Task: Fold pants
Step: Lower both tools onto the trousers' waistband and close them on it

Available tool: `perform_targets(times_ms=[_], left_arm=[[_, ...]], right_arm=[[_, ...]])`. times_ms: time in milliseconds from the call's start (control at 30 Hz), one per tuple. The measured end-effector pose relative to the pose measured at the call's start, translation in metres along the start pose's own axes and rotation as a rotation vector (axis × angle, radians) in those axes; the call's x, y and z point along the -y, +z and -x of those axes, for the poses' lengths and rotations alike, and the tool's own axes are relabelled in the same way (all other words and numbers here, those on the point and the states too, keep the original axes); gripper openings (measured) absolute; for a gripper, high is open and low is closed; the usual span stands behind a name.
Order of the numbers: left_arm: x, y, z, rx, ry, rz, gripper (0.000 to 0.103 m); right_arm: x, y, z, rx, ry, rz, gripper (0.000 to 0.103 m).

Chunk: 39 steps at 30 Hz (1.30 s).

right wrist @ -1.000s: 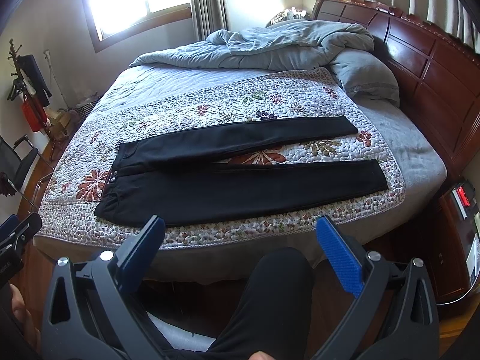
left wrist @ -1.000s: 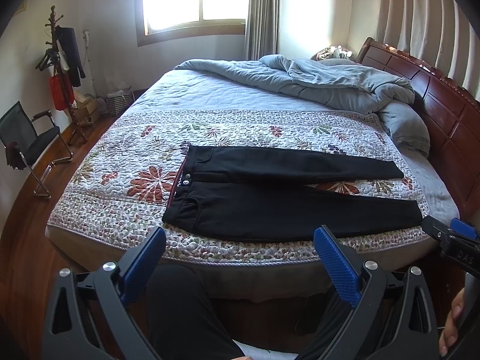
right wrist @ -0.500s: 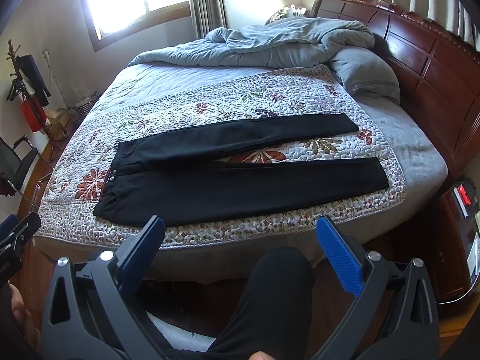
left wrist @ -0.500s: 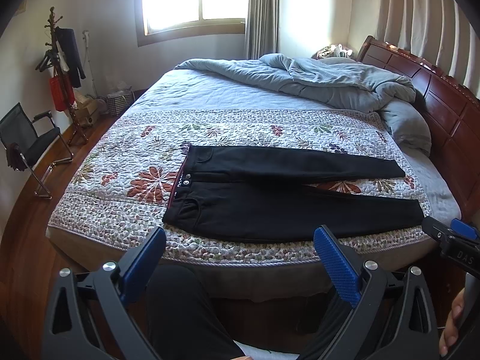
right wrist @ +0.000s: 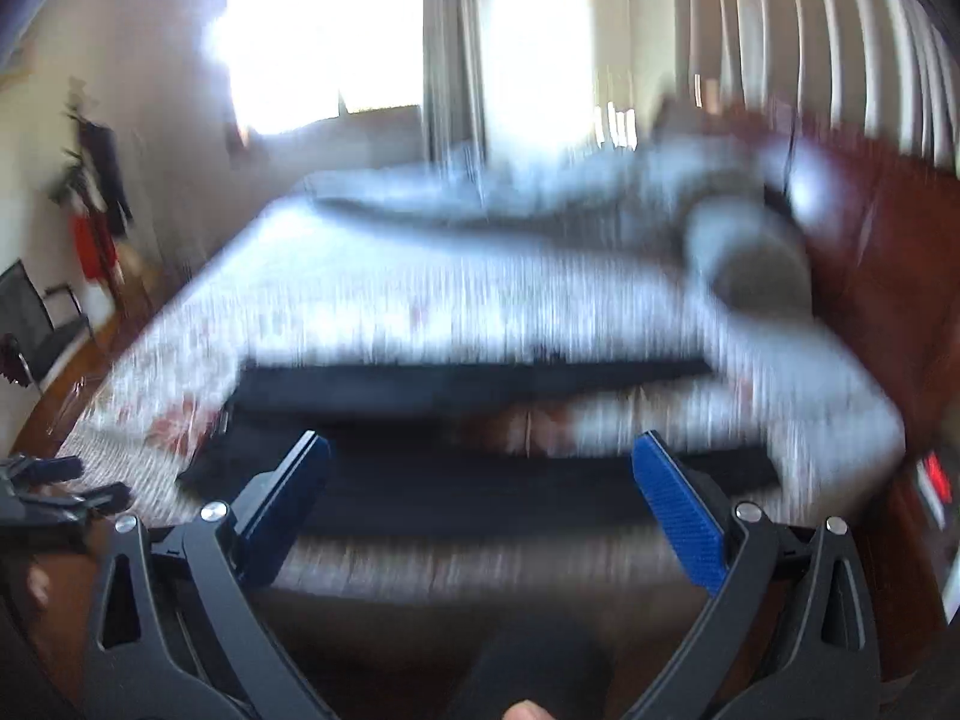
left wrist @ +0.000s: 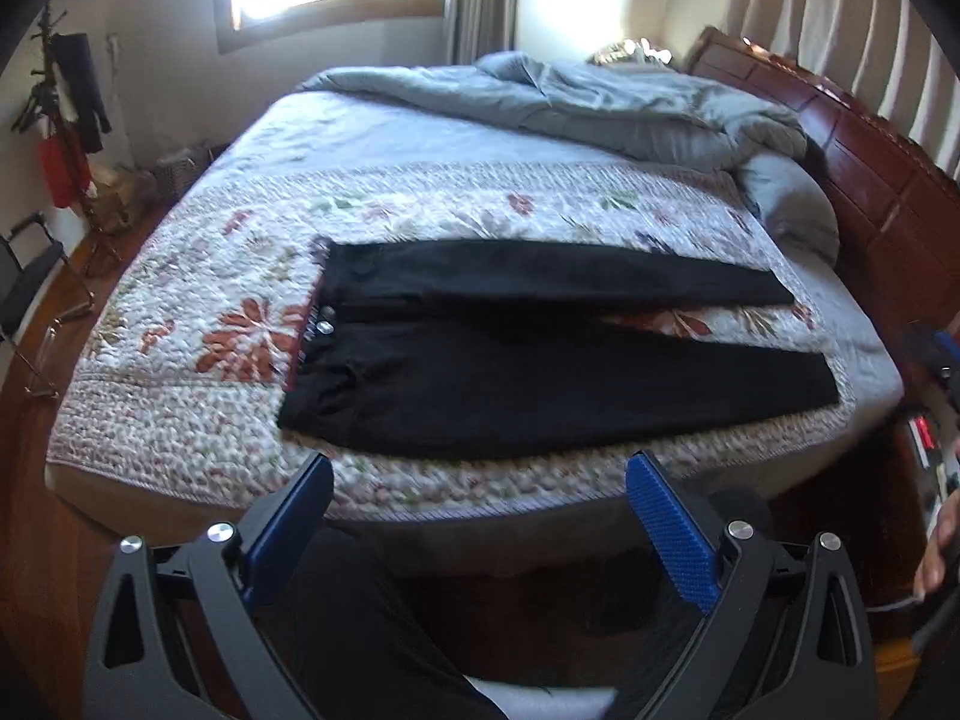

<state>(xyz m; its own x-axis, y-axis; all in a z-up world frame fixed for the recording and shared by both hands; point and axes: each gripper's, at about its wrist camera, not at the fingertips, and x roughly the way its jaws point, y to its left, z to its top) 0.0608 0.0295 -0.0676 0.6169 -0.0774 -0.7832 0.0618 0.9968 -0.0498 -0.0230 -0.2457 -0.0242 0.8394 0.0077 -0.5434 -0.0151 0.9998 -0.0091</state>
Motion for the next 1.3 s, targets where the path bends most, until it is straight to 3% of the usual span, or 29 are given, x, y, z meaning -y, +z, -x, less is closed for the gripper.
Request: perform_targets(times_ms=[67, 100, 200, 300, 400, 500, 700, 800, 900, 1100, 1300], left_arm=[[-0.017, 0.0, -0.009, 0.075, 0.026, -0.021, 0.099], [-0.022, -0.001, -0.016, 0.075, 0.02, -0.032, 0.099], [-0.05, -0.002, -0.065, -0.083, 0.018, -0.054, 0.099], [-0.091, 0.0, -0.115, -0.272, 0.044, 0.047, 0.099], [-0.125, 0.018, -0.145, -0.281, 0.047, 0.075, 0.099], [-0.166, 0.049, -0.183, -0.306, -0.062, 0.156, 0.099], [-0.208, 0.121, -0.247, -0.278, -0.197, 0.173, 0.099], [-0.227, 0.159, -0.299, -0.304, -0.202, 0.181, 0.099], [-0.241, 0.185, -0.347, -0.351, -0.295, 0.223, 0.099], [-0.258, 0.209, -0.431, -0.418, -0.42, 0.298, 0.099], [-0.261, 0.21, -0.484, -0.491, -0.476, 0.302, 0.099]], right_arm=[[0.005, -0.003, -0.029, -0.106, -0.023, 0.052, 0.1], [0.013, -0.006, -0.048, -0.177, -0.021, 0.032, 0.1], [0.035, -0.01, -0.069, -0.191, 0.007, -0.046, 0.1], [0.04, -0.009, -0.091, -0.201, 0.011, -0.007, 0.1], [0.041, -0.009, -0.117, -0.236, 0.06, 0.007, 0.1], [0.046, -0.011, -0.146, -0.294, 0.12, 0.002, 0.1], [0.054, -0.001, -0.208, -0.406, 0.259, -0.044, 0.1], [0.06, 0.004, -0.244, -0.475, 0.303, -0.066, 0.1], [0.071, 0.01, -0.276, -0.531, 0.33, -0.093, 0.1], [0.105, 0.021, -0.327, -0.578, 0.342, -0.159, 0.1], [0.152, 0.027, -0.374, -0.629, 0.425, -0.21, 0.1]])
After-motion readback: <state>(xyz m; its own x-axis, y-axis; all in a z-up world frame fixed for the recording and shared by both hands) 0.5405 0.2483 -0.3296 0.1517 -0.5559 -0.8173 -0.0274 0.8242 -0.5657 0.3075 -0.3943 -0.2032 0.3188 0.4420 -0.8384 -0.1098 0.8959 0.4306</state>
